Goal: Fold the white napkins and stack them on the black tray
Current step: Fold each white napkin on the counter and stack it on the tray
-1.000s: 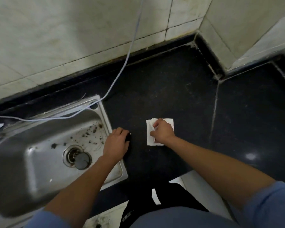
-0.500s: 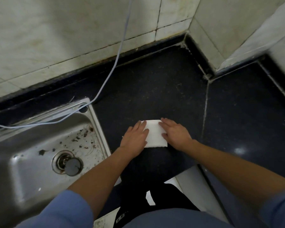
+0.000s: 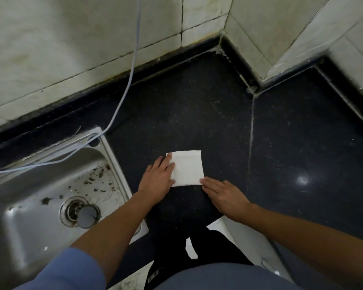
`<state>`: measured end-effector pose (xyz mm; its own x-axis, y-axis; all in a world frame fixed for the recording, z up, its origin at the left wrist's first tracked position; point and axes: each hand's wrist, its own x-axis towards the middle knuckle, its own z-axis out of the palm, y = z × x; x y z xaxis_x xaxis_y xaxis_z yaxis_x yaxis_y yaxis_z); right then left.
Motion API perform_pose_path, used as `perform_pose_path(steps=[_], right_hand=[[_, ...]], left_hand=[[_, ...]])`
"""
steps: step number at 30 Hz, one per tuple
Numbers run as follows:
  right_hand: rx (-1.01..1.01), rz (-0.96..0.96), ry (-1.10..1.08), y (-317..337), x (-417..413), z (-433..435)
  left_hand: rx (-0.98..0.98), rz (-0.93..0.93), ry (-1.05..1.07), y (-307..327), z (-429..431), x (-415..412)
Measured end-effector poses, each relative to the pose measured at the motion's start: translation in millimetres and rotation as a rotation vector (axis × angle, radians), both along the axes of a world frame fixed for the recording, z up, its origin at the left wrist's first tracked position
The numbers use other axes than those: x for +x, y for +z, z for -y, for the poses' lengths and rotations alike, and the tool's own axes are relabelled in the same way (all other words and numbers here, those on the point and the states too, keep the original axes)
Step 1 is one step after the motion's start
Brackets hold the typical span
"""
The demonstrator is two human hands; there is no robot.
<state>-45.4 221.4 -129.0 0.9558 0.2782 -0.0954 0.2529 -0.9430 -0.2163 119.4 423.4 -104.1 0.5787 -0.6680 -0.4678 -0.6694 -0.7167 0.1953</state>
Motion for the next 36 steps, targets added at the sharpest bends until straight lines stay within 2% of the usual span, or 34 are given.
perform_pose_path(steps=[4,7,14,17,20,24,28,32,36], right_hand=[[0.058,0.029,-0.033,11.2,25.8,2.6],[0.106,-0.002,-0.146,29.5,75.9,1.9],[-0.106,-0.421,-0.231,38.9,163.1,-22.9],[-0.033,-0.580,-0.282,35.1,169.7,-30.2],[0.114,-0.632,-0.331,38.5,166.3,-31.1],[0.221,-0.531,-0.364,61.5,140.1,-24.5],[0.202,-0.342,-0.426,90.6,100.0,-19.0],[0.140,-0.171,-0.575,115.9,43.4,-15.8],[0.085,-0.109,-0.767,140.1,-35.9,-11.0]], left_hand=[[-0.067,0.019,0.036,3.7,-6.7,-4.0],[-0.108,0.045,0.135,9.8,-21.3,-9.8],[-0.149,0.110,0.298,16.9,-67.8,-38.3],[-0.141,0.131,0.368,22.5,-84.4,-50.3],[-0.144,0.156,0.404,28.7,-95.9,-53.9],[-0.155,0.161,0.348,40.7,-99.6,-38.9],[-0.189,0.151,0.229,57.4,-85.3,-14.2],[-0.210,0.170,-0.002,73.7,-56.9,-2.1],[-0.274,0.156,-0.249,87.8,-16.6,-14.0]])
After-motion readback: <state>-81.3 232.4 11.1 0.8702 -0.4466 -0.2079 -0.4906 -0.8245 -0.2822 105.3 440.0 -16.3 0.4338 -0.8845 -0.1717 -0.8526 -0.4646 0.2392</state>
